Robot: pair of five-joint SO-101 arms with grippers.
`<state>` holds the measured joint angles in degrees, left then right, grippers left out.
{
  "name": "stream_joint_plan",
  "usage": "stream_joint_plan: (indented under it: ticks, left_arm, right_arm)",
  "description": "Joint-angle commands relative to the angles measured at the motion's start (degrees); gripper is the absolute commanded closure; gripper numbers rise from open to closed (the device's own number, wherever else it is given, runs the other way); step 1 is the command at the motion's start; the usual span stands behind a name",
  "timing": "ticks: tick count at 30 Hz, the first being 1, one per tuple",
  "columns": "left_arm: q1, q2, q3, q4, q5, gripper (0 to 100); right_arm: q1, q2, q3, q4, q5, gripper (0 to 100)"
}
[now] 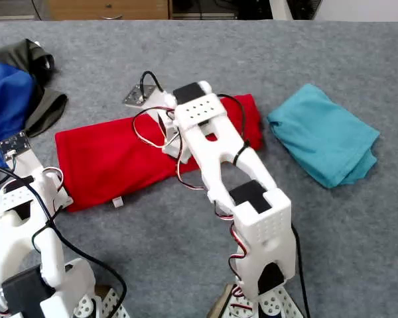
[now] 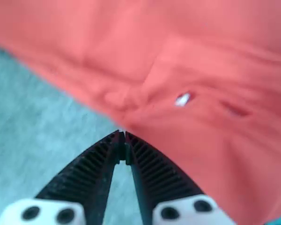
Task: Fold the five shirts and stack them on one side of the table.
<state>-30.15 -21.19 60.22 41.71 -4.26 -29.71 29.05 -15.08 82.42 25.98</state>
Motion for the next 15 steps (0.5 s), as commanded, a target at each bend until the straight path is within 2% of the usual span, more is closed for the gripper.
stream_joint_plan:
  ticks: [1, 5, 11, 15]
  left_arm:
    - [0.0, -1.6, -0.3, -0.8, -0.2, 98]
    - [0.0, -1.6, -0.3, -0.8, -0.2, 98]
    - [0.0, -1.6, -0.3, -0.8, -0.2, 98]
    - [0.0, -1.6, -0.3, -0.8, -0.2, 98]
  right_arm:
    - [0.1, 2.7, -0.6, -7.2, -0.7, 99.4]
    - [-0.2, 10.4, -4.3, -11.3, -0.7, 99.4]
    - [-0.4, 15.3, -13.5, -5.3, -0.6, 99.4]
    - [-1.3, 13.2, -18.2, 1.5, -0.7, 99.5]
